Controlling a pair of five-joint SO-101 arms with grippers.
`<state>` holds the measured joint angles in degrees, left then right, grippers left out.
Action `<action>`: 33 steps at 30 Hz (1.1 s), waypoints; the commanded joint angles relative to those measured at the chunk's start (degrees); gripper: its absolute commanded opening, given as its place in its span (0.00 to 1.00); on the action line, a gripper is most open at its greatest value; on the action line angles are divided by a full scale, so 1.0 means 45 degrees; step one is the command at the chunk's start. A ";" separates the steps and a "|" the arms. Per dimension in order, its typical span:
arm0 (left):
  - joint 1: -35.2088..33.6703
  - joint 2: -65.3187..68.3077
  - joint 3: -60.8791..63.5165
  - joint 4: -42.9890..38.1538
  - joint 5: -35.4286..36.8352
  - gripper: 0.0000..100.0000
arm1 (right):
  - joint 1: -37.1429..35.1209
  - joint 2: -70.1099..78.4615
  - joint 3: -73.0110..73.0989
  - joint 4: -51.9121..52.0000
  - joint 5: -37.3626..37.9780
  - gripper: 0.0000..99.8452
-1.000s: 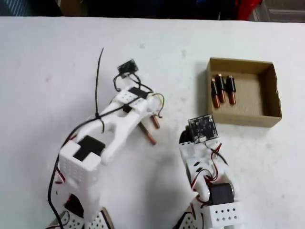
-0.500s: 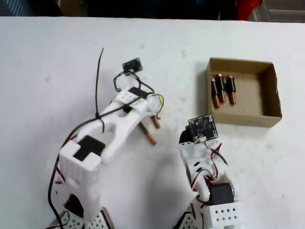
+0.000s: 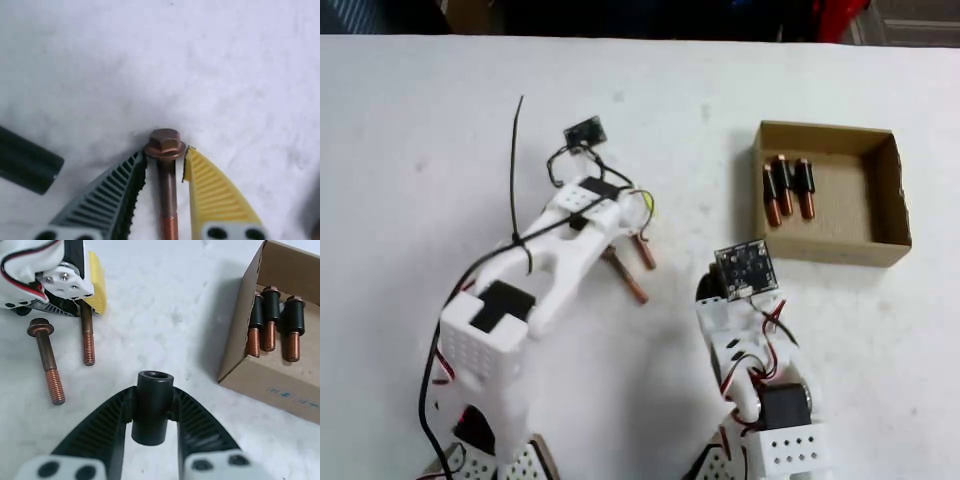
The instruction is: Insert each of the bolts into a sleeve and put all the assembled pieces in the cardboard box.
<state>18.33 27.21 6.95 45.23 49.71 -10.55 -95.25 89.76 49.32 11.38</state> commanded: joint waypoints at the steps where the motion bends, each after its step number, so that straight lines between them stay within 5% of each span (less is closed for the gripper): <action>1: -0.0244 -0.0049 -0.0430 -0.0039 0.0039 0.16 | 0.0029 -0.0147 -0.0078 -0.0264 0.0000 0.02; 20: 0.0479 -0.0049 -0.0508 0.0488 0.0039 0.16 | 0.0029 -0.0147 -0.0078 -0.0264 0.0000 0.02; 27: 0.0479 -0.0049 -0.0410 -0.0059 -0.0762 0.02 | 0.0029 -0.0147 -0.0078 -0.0264 0.0000 0.02; 33: 0.0557 -0.0029 -0.0449 -0.0137 -0.1153 0.03 | 0.0029 -0.0147 -0.0078 -0.0264 0.0000 0.02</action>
<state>19.91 27.21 6.86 46.11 45.41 -10.55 -95.25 89.76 49.32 11.38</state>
